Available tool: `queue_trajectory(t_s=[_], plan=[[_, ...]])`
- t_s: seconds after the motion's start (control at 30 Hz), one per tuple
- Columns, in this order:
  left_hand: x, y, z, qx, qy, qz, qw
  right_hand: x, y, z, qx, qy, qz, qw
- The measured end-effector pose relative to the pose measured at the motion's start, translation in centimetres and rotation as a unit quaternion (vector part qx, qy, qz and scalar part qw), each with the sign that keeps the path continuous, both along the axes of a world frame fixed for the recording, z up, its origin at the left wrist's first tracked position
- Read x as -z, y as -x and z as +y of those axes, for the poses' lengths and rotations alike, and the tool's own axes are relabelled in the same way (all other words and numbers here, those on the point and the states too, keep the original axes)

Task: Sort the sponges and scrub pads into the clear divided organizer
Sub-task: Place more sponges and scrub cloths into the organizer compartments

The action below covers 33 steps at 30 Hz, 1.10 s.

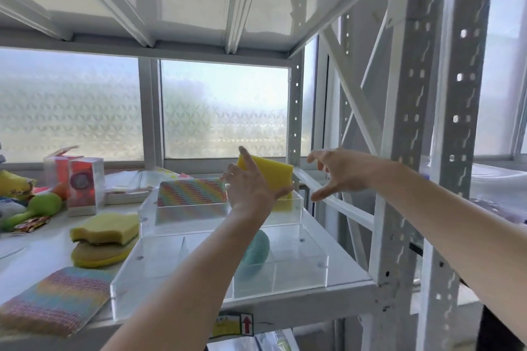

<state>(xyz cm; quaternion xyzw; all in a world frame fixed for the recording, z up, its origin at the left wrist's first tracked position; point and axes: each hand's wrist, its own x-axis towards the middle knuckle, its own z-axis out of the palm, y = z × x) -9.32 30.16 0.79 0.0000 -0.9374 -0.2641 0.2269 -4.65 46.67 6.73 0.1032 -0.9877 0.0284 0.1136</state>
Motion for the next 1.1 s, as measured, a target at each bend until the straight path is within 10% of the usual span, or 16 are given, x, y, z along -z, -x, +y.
queue_trajectory(t_s=[0.53, 1.1], plan=[[-2.0, -0.5, -3.5, 0.133, 0.022, -0.022, 0.991, 0.9, 0.5, -0.8, 0.005, -0.007, -0.028, 1.0], [-3.3, -3.4, -14.1, 0.034, 0.013, 0.021, 0.999, -0.9, 1.5, -6.7, -0.031, -0.015, -0.037, 0.999]])
